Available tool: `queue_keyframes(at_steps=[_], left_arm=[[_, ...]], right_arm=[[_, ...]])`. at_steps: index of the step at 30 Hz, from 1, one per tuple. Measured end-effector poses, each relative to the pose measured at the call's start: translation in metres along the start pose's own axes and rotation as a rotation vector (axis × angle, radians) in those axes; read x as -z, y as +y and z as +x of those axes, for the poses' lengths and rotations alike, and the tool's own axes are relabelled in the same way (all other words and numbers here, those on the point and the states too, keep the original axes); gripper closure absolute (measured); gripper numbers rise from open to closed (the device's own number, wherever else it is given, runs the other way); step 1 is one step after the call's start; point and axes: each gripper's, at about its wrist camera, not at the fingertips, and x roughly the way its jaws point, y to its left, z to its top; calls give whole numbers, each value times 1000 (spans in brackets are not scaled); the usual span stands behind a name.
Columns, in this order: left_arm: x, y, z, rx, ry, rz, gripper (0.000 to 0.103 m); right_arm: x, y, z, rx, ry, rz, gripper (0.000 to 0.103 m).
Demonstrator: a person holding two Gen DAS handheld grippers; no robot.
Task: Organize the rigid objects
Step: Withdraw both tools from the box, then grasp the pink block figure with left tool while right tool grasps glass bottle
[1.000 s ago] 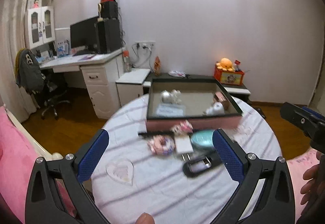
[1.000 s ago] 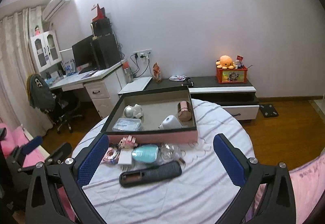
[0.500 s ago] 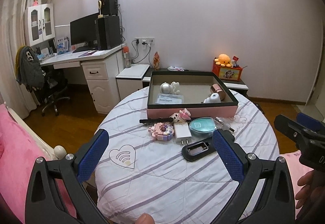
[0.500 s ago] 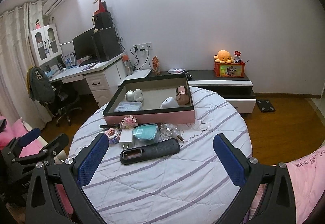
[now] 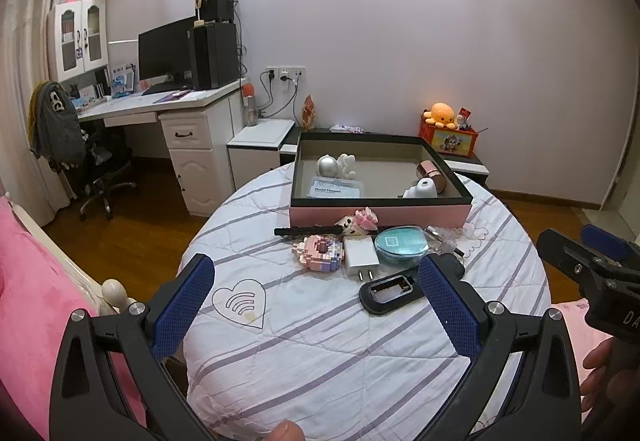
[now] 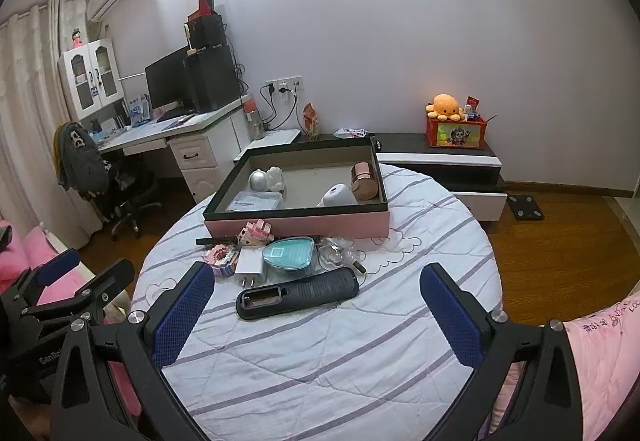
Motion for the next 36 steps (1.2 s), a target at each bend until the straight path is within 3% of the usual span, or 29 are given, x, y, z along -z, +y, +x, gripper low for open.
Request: queue_keyframes(at_steps=[18, 28, 36], left_arm=[[11, 13, 73, 4, 115, -5, 0], [19, 19, 153, 3, 224, 9, 0], [23, 16, 206, 1, 300, -2, 0]], right_arm=[[-2, -18, 48, 30, 81, 6, 0], [-6, -41, 119, 97, 200, -17, 0], [-3, -48, 174, 99, 290, -52, 0]])
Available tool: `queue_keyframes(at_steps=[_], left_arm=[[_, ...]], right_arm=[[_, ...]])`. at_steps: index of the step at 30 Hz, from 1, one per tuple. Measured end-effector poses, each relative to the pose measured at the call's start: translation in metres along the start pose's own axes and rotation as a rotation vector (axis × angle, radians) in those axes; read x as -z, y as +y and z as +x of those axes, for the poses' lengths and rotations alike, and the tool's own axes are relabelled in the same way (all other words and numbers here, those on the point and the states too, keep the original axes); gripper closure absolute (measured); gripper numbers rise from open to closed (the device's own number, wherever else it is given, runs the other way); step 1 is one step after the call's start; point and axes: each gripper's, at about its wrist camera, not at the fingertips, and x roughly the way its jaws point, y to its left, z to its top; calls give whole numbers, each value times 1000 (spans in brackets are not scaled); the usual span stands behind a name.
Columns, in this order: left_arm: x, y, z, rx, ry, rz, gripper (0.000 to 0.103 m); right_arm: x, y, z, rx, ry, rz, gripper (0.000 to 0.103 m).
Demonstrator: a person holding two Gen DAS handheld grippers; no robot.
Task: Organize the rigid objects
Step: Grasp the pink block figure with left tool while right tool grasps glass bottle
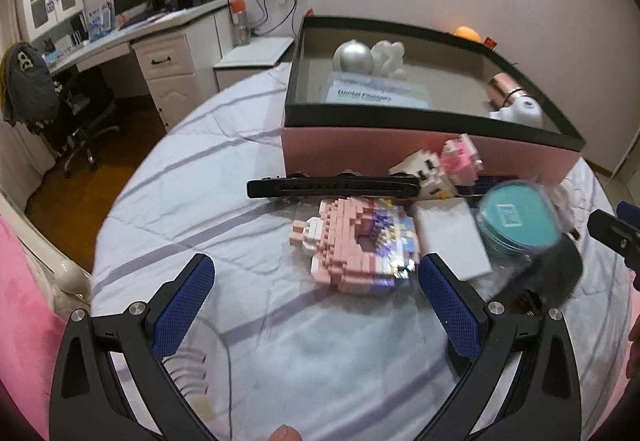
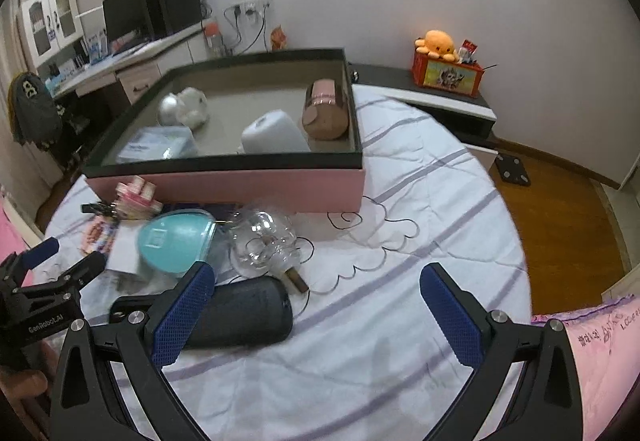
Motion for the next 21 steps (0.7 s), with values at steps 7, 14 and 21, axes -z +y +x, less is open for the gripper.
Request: queue_keyframes(at_steps=[7, 14, 21], left_arm=[[-11, 2, 17, 18, 28, -38, 0], [-17, 3, 22, 22, 23, -69, 4], [-17, -1, 20, 68, 0, -41, 39]], right_arm=[[-9, 0, 30, -6, 52, -27, 2], [-15, 7, 51, -63, 78, -57, 17], [-12, 8, 52, -66, 50, -76, 52]])
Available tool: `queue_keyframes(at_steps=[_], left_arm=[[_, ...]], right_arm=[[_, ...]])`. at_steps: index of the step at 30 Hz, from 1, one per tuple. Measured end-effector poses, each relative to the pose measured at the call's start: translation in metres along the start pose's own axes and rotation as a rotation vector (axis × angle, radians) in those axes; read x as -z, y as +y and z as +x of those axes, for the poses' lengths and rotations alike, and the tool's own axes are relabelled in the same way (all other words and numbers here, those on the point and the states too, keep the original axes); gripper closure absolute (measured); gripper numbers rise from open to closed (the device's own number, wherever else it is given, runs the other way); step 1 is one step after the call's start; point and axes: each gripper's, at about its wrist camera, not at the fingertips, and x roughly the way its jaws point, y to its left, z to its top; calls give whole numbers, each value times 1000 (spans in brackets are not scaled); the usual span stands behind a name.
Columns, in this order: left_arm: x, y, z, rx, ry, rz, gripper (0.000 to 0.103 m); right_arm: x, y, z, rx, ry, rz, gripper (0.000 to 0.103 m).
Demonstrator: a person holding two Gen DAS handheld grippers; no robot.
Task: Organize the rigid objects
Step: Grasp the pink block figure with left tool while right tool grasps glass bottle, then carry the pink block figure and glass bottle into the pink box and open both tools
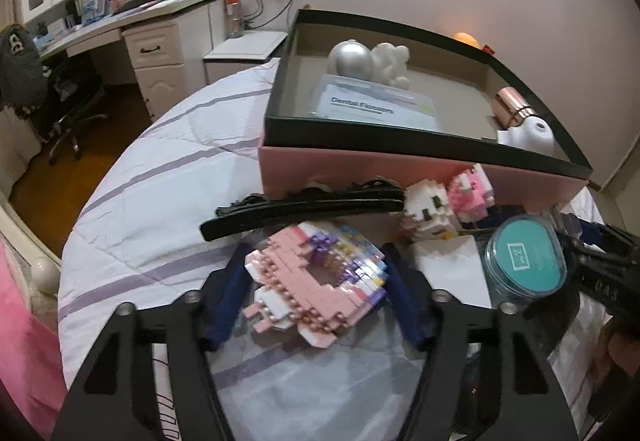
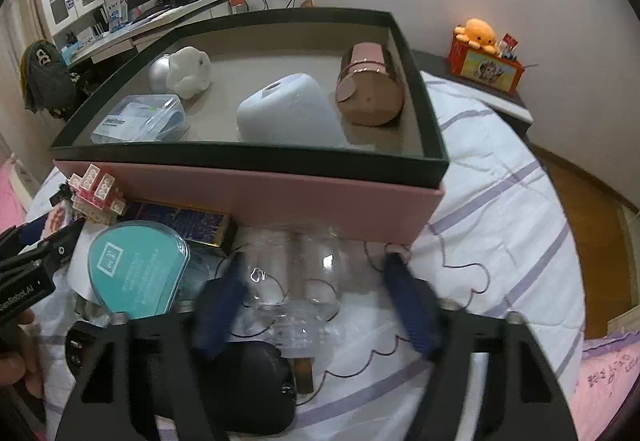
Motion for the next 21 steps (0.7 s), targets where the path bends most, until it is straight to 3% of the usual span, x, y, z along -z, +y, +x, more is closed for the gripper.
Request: queue_keyframes(at_steps=[5, 21], left_arm=[[5, 4, -8, 55, 0, -10, 39], [20, 1, -62, 71, -65, 18, 39]], right_arm=[[3, -3, -7, -11, -6, 16, 52], [20, -1, -56, -37, -61, 41, 52]])
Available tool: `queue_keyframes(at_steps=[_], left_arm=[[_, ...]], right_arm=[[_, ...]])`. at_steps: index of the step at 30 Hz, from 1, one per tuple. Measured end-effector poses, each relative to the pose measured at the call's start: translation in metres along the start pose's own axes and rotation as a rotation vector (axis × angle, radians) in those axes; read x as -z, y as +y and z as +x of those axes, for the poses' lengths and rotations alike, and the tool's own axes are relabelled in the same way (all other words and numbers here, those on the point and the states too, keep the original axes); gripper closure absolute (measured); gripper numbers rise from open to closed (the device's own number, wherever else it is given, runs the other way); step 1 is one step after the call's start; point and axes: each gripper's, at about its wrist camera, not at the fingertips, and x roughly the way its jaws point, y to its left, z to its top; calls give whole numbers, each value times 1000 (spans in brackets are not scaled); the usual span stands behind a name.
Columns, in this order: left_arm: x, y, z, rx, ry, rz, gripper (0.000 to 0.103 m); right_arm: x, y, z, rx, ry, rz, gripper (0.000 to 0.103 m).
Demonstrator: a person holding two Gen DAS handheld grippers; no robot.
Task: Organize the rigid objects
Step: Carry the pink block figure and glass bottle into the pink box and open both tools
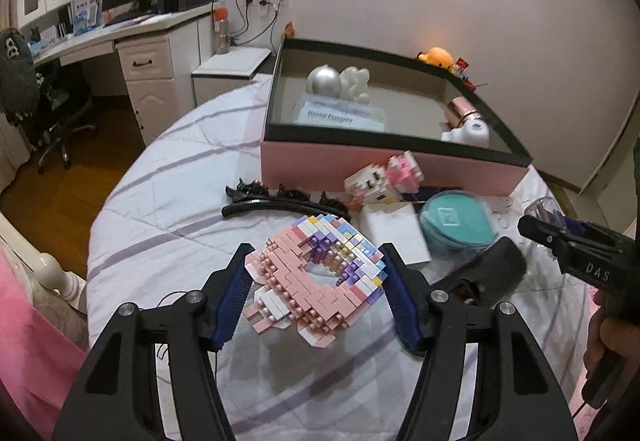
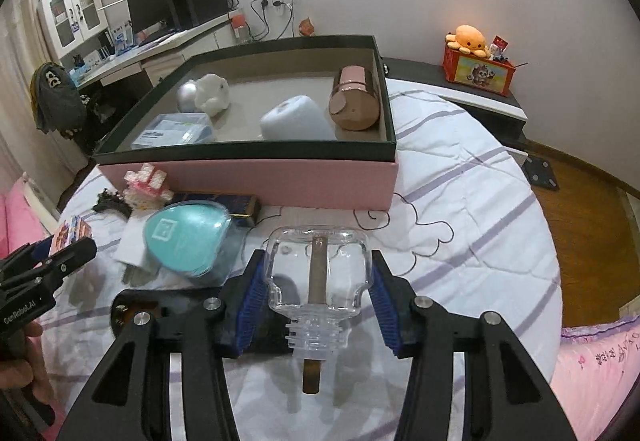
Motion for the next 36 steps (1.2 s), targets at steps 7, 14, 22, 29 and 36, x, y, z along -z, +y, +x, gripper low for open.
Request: queue_keyframes(at_steps=[7, 14, 22, 29, 36], left_arm=[[-11, -16, -34, 14, -67, 31, 39], [-32, -29, -64, 20, -145, 56, 39], [-71, -35, -80, 29, -228, 71, 39], [-113, -38, -60, 27, -265, 72, 39], [-156, -39, -8, 42, -236, 74, 39]], right_arm=[[0, 21, -39, -43, -66, -18, 52], [-13, 39, -75, -88, -139, -47, 52], [-47, 47, -92, -108, -212, -69, 52], [-92, 43, -82, -107, -256, -81, 52], [-135, 36, -40, -112, -239, -74, 52]])
